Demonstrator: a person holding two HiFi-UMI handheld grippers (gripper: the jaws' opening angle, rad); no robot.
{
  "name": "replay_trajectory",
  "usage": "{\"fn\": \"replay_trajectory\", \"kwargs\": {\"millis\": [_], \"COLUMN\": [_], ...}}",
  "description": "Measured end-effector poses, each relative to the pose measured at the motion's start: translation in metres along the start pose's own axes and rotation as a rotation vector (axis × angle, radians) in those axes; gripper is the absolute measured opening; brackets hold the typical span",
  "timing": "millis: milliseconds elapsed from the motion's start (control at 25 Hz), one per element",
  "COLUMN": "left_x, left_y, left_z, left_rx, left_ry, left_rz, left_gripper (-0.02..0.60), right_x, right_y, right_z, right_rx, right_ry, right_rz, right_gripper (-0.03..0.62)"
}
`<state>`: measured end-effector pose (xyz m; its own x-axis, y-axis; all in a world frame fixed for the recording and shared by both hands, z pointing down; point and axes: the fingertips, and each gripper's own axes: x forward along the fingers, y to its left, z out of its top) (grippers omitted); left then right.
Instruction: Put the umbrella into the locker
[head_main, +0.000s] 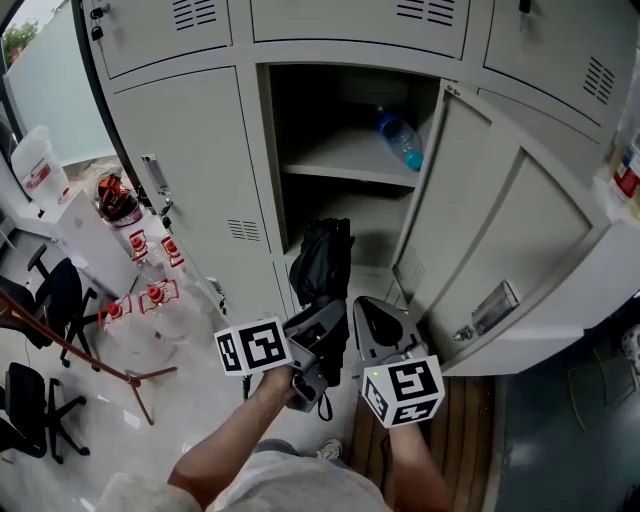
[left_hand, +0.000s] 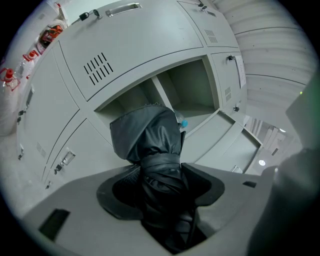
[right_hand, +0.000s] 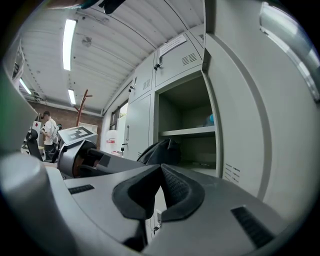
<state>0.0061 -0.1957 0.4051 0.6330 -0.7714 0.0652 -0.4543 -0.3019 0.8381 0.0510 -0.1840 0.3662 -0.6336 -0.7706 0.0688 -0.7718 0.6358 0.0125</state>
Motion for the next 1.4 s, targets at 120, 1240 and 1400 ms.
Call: {"fn": "replay_trajectory", "kwargs": {"millis": [120,1240,1400], "left_x": [0.003,0.078,0.085], "left_y": [0.005,0.064,0.066], "left_z": [0.004,0.076,0.084], "left_rx": [-0.004,0.124,0.19], "left_ry": [0.002,0.209,0.24], "left_rz": [0.006,-0.027,-0.034], "left_gripper": [0.245,0.245,0.245], "right_x": [0.008,0.116,0.125], "right_y": [0.0,-0.047,-0.053], "right_z": [-0.002,0.006,0.008], "right_rx": [0.001,0.0,-0.012], "right_ry": [0.004,0.003,0.008], "right_rz": [0.007,-0.159,-0.2], "right_gripper": [0.003,0.003,0.003]}}
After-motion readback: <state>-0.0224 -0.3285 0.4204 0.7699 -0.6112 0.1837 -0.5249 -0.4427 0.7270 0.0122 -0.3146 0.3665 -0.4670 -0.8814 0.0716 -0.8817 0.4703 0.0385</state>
